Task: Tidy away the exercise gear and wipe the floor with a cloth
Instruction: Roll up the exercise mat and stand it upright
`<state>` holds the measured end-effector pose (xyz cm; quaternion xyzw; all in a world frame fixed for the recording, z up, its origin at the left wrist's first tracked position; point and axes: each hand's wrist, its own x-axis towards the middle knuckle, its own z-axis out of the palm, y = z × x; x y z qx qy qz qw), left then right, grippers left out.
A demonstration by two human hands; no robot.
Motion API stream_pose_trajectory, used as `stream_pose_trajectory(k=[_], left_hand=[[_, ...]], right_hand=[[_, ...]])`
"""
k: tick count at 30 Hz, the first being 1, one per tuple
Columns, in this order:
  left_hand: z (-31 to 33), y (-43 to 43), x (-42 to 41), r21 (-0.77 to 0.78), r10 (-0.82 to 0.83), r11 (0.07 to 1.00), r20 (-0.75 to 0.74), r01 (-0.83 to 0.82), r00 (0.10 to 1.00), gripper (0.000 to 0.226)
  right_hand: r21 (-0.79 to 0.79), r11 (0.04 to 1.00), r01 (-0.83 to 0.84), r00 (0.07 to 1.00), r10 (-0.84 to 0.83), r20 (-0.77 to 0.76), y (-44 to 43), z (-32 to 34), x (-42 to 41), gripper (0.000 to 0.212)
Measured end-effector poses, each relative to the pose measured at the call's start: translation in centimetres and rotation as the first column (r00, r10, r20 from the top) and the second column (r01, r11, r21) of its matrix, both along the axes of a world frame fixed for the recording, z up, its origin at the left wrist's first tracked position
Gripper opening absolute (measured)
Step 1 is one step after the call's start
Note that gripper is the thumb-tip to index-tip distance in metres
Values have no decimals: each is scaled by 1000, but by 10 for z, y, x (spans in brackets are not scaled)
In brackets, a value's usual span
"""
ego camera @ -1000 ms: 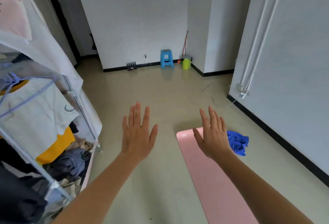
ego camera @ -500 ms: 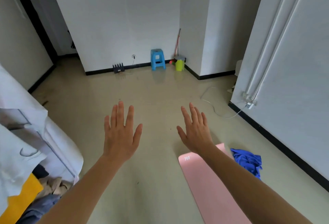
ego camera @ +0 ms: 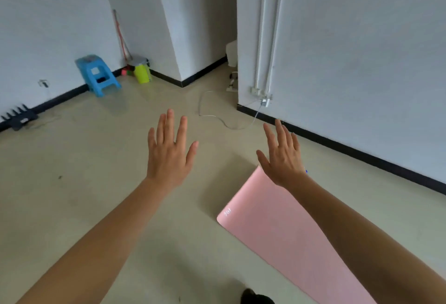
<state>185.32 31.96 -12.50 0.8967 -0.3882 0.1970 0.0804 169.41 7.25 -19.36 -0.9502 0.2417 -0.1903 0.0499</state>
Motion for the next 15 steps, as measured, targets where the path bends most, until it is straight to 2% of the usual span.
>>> stream_pose_trajectory(k=[4, 8, 12, 15], left_hand=[[-48, -87, 68, 100, -134, 985, -81, 142, 988, 65], [-92, -169, 136, 292, -205, 923, -175, 250, 963, 68], [-93, -253, 203, 373, -315, 854, -180, 361, 932, 69], [-77, -326, 242, 343, -403, 831, -169, 437, 899, 67]], right_hand=[[46, 978, 204, 978, -202, -42, -65, -40, 24, 76], [135, 928, 348, 935, -332, -125, -124, -82, 66, 77], [173, 868, 466, 880, -435, -190, -173, -82, 106, 78], [158, 822, 548, 834, -522, -177, -209, -67, 124, 80]])
